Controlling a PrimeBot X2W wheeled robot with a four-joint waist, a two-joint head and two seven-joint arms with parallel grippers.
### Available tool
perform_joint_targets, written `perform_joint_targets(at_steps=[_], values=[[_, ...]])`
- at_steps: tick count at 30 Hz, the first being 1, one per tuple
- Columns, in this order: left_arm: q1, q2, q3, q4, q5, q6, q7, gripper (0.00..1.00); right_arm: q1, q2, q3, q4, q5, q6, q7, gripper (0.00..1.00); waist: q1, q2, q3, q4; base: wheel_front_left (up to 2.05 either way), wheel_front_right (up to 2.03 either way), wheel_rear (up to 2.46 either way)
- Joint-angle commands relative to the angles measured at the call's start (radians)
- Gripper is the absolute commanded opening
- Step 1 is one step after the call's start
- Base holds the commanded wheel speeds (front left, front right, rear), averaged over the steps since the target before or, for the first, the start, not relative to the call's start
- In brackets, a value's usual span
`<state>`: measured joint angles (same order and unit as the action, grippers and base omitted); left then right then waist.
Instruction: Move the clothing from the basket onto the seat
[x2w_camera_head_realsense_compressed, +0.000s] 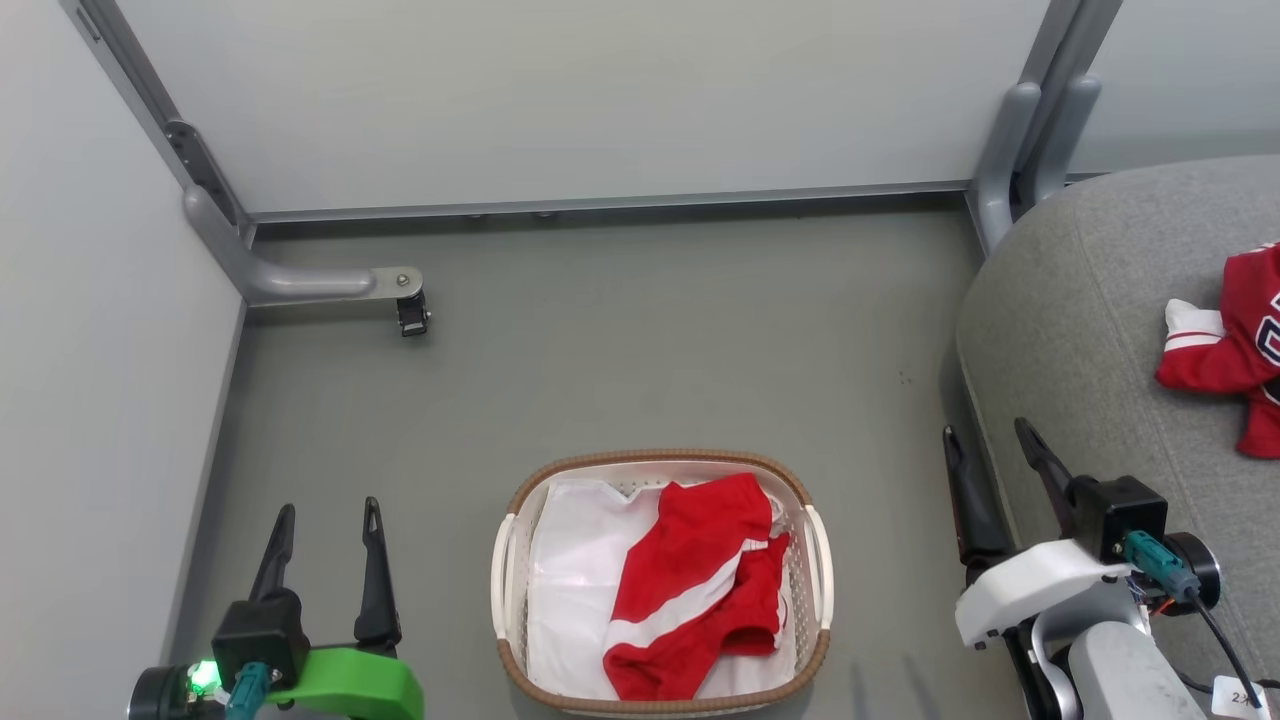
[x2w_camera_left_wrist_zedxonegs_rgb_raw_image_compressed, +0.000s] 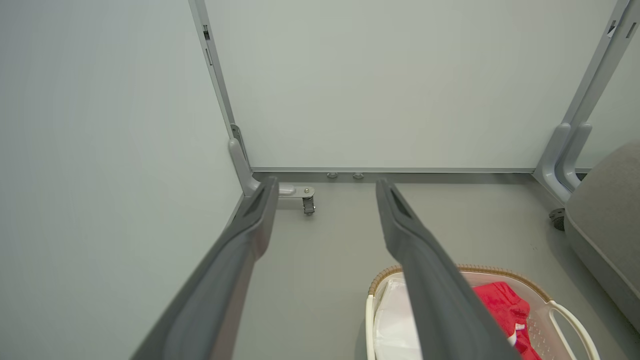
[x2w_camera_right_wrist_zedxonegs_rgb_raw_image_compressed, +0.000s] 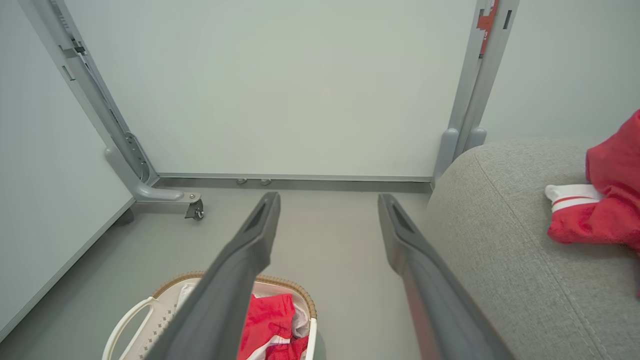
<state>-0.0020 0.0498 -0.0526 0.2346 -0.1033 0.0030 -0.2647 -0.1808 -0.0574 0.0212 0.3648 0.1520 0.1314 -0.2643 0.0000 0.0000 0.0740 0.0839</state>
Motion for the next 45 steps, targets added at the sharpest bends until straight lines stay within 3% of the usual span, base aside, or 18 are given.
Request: perform_joint_targets(at_steps=[1,9,19,31,45], values=[[0.018,0.002,0.002,-0.002,-0.001,-0.001,0.001,1.0,0.016,-0.002,0.003,-0.002,0.006,-0.001,0.0,1.0,0.0,0.0,-0.005,0.001,0.0,0.0,0.0],[-0.003,0.002,-0.038,0.019,-0.013,-0.019,0.001,1.0,-0.019,0.001,0.006,-0.018,-0.001,-0.001,0.0,1.0,0.0,0.0,0.029,-0.015,0.0,0.0,0.0],[-0.116,0.002,-0.155,0.124,-0.056,-0.026,0.001,1.0,-0.138,-0.005,0.018,-0.107,0.005,-0.001,0.0,1.0,0.0,0.0,0.203,-0.091,0.0,0.0,0.0],[-0.33,0.004,-0.293,0.331,-0.091,-0.041,0.0,1.0,-0.306,0.0,0.046,-0.251,0.029,-0.001,0.0,1.0,0.0,0.0,0.419,-0.201,0.0,0.0,0.0],[-0.629,0.004,-0.397,0.67,-0.127,-0.107,0.001,1.0,-0.471,0.006,0.027,-0.387,0.107,-0.001,0.0,1.0,0.0,0.0,0.668,-0.298,0.0,0.0,0.0]])
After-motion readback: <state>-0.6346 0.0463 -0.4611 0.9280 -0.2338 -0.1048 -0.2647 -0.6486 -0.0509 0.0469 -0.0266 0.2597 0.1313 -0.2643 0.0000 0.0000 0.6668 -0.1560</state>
